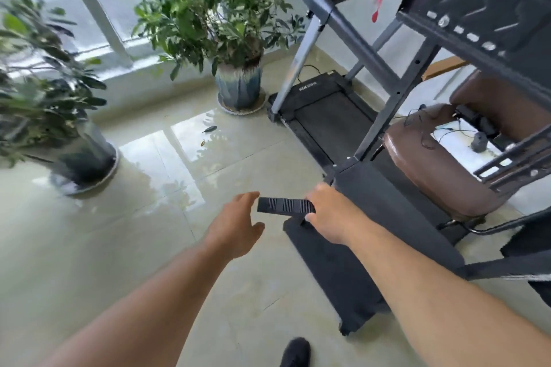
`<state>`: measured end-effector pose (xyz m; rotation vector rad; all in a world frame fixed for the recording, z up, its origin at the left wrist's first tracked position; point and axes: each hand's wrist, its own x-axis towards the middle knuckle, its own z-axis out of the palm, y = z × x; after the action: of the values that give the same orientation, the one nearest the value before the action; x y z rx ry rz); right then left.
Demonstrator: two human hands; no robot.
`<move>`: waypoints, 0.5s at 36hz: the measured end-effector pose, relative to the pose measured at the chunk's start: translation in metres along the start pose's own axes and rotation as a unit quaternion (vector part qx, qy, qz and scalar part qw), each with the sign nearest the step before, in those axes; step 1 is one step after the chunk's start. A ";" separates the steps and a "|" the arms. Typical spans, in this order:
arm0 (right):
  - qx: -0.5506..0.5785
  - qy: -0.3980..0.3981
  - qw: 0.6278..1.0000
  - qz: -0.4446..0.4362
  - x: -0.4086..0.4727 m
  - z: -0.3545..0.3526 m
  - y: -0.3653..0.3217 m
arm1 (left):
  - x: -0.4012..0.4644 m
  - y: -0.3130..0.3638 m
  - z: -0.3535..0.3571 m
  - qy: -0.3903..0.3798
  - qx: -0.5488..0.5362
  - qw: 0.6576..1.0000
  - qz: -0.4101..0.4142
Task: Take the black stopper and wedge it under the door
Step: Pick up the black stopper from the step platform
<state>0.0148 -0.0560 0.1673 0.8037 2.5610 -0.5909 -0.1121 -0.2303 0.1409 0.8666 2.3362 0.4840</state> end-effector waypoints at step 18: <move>-0.103 -0.038 0.984 -0.140 -0.017 0.127 -0.314 | -0.152 -0.297 -0.087 0.089 -0.090 0.988 -0.091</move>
<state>-0.1325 -0.3614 0.1551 0.3477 2.6291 -0.4165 -0.2128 -0.5590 0.1160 0.5385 2.4578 0.7048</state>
